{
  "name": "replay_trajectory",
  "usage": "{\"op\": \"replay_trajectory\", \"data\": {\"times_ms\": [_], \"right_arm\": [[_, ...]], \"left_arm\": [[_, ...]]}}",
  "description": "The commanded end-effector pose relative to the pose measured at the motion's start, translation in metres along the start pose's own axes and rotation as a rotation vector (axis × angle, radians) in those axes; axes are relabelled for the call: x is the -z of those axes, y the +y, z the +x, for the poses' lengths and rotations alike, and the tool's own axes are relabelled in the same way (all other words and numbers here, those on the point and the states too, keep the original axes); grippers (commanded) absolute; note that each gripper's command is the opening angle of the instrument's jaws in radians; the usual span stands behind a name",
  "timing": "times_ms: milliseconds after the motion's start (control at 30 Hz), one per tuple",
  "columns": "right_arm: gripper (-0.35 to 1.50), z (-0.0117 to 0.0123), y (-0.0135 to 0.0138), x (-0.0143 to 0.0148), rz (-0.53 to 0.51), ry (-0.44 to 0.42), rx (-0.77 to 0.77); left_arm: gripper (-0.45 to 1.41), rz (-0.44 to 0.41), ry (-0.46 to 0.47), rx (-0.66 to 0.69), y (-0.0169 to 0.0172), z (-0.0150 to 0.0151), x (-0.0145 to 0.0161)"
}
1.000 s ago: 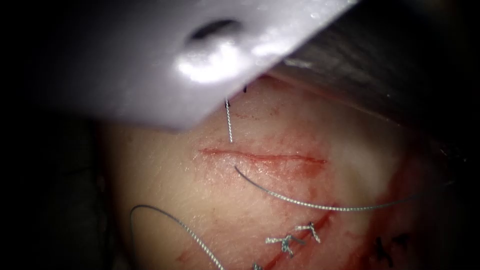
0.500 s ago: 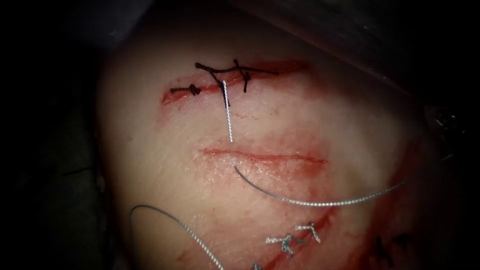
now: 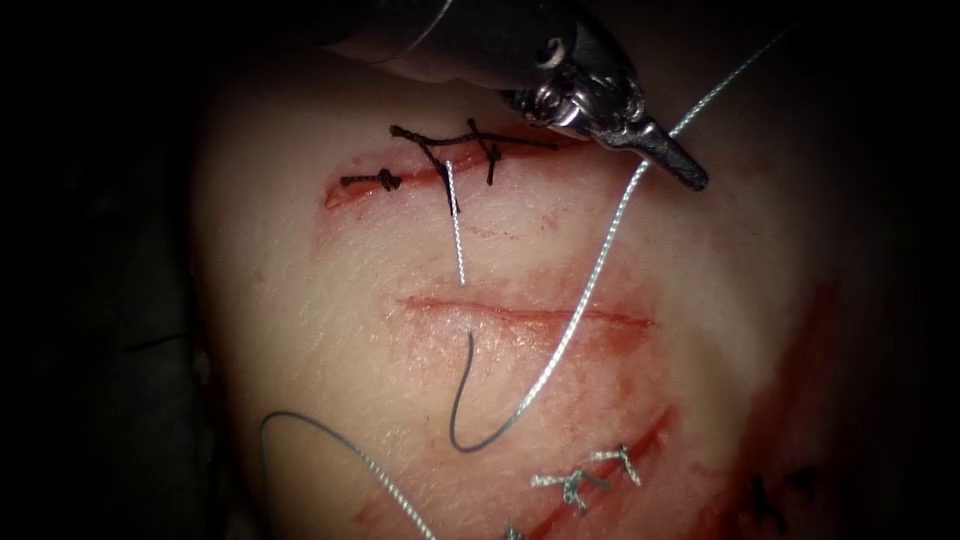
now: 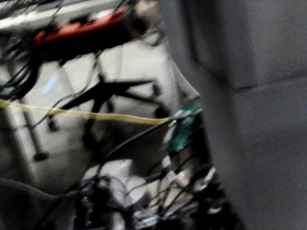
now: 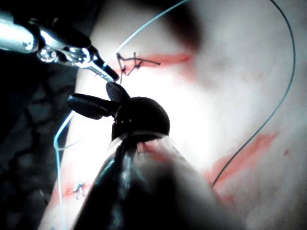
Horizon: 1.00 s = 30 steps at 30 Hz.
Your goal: Wound Closure
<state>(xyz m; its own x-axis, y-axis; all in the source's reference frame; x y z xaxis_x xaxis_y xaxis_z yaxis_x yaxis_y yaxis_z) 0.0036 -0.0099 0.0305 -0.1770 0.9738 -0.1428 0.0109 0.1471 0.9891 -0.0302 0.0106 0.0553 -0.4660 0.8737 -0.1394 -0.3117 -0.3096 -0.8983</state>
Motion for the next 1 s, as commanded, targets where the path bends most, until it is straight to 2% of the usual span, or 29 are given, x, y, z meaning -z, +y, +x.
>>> {"op": "replay_trajectory", "data": {"times_ms": [33,167,200,300,433,533,567,600,633,667,733,767,867,900,1000], "right_arm": [[0.88,-0.0002,-0.0001,-0.0015,0.012,-0.003,0.000],[0.86,-0.0012,0.0007,-0.0021,0.011,-0.003,-0.034],[0.84,-0.0021,0.0016,-0.0024,0.011,-0.004,-0.053],[0.84,-0.0038,0.0035,-0.0033,-0.020,-0.029,-0.051],[0.81,-0.0064,0.0060,-0.0043,-0.093,-0.090,-0.056],[0.64,-0.0088,0.0078,-0.0057,-0.131,-0.119,-0.039],[0.44,-0.0102,0.0089,-0.0072,-0.147,-0.122,-0.040],[0.16,-0.0107,0.0093,-0.0078,-0.152,-0.118,-0.069],[0.16,-0.0107,0.0093,-0.0078,-0.152,-0.118,-0.069],[0.04,-0.0113,0.0098,-0.0086,-0.157,-0.113,-0.092],[-0.01,-0.0120,0.0103,-0.0097,-0.160,-0.110,-0.096],[-0.35,-0.0127,0.0107,-0.0111,-0.173,-0.097,-0.089],[-0.35,-0.0132,0.0111,-0.0127,-0.195,-0.075,-0.088],[-0.35,-0.0134,0.0117,-0.0152,-0.215,-0.052,-0.043],[-0.35,-0.0133,0.0127,-0.0182,-0.250,-0.011,0.028]], "left_arm": [[-0.45,0.000,0.017,-0.022,-0.0002,-0.0008,0.0008],[-0.45,-0.001,0.101,0.018,0.0002,-0.0052,0.0055],[-0.45,-0.024,0.173,0.022,0.0003,-0.0070,0.0072],[-0.45,-0.077,0.248,0.034,0.0000,-0.0088,0.0085],[-0.45,-0.095,0.306,0.024,-0.0005,-0.0095,0.0095],[-0.45,-0.152,0.355,0.029,-0.0007,-0.0097,0.0101],[-0.45,-0.187,0.396,0.030,-0.0007,-0.0096,0.0105],[-0.45,-0.197,0.411,0.028,-0.0006,-0.0095,0.0106],[-0.45,-0.197,0.411,0.028,-0.0006,-0.0095,0.0106],[-0.45,-0.201,0.420,0.026,-0.0006,-0.0093,0.0108],[-0.45,-0.202,0.428,0.024,-0.0004,-0.0087,0.0112],[-0.45,-0.186,0.445,0.036,-0.0002,-0.0083,0.0114],[-0.45,-0.177,0.463,0.046,-0.0001,-0.0079,0.0113],[-0.45,-0.193,0.488,0.050,-0.0001,-0.0076,0.0107],[-0.45,-0.215,0.495,0.121,-0.0002,-0.0074,0.0094]]}}
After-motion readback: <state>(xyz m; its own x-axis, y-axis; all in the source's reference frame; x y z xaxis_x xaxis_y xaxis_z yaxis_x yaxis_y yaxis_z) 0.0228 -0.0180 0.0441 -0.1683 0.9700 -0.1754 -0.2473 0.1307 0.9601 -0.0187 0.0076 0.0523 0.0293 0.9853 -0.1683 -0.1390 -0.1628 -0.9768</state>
